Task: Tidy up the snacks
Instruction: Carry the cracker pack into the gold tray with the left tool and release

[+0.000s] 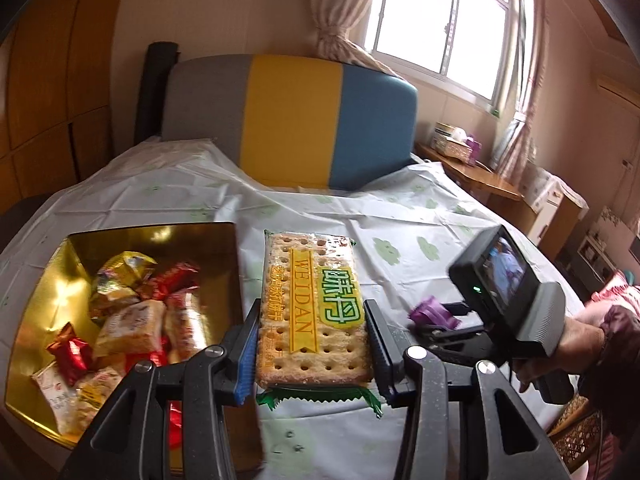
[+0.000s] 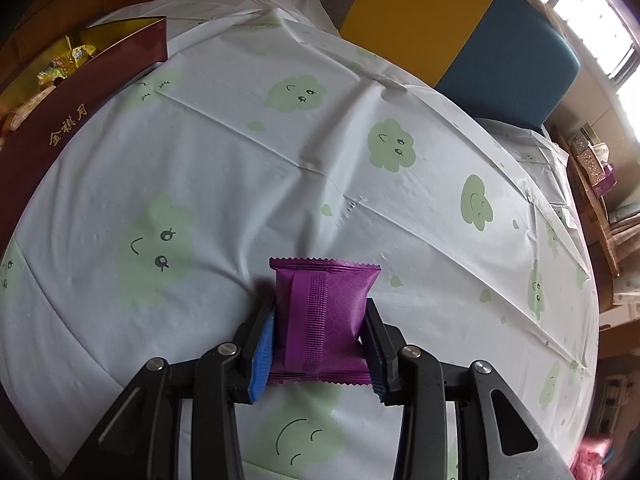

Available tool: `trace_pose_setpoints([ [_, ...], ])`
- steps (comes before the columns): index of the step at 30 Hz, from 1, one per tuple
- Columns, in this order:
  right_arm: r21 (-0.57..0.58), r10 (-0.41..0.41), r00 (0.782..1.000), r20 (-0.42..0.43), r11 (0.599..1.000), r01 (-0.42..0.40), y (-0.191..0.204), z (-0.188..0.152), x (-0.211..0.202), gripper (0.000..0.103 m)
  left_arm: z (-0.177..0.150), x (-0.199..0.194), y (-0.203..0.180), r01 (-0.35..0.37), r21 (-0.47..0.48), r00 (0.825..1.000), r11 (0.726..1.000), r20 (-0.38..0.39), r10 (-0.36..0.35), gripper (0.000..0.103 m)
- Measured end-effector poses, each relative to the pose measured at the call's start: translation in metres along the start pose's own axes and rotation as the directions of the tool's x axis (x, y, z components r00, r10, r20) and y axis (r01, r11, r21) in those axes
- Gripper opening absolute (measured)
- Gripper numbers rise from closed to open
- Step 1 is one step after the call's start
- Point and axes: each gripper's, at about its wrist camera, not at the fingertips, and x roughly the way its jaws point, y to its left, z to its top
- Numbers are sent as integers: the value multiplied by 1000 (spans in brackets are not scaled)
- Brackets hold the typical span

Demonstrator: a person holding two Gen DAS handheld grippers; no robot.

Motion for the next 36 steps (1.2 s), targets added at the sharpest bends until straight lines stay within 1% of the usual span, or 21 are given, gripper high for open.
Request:
trace_pose_setpoints([
  [6,-2,-3,1000,1,1000,3,0,0,1,40,3,-2,36,-58,-69,998,996,-5,58,47],
  [12,9,2,1000,-2,1000,-2,-2,0,2,40,-4,-5,65,-110,-115,994,987,-26,108,47],
  [16,8,2,1000,1,1000,-2,-3,0,2,40,-9,-6,91,-134,-180,990,975,-59,125,47],
  [18,7,1,1000,2,1000,-1,-3,0,2,40,-11,-4,107,-148,-230,987,962,-91,131,47],
  [22,0,-6,1000,3,1000,6,-1,0,1,40,-14,-8,130,-179,-270,982,946,-112,153,47],
  [24,-2,-7,1000,3,1000,7,0,0,1,40,-16,-10,144,-176,-309,982,935,-125,143,47],
  [26,-3,-8,1000,3,1000,8,0,0,1,40,-19,-13,158,-177,-357,981,917,-134,137,47],
  [29,0,-6,1000,2,1000,6,0,0,0,40,-24,-17,174,-184,-400,980,898,-139,139,47],
  [31,1,-8,1000,3,1000,8,0,0,0,40,-26,-17,178,-179,-399,980,899,-147,130,47],
  [34,-2,-11,1000,3,1000,11,0,0,0,40,-26,-11,181,-207,-373,973,904,-171,152,48],
  [36,-1,-12,1000,3,1000,12,0,0,0,40,-27,-7,186,-210,-394,972,895,-186,146,47],
])
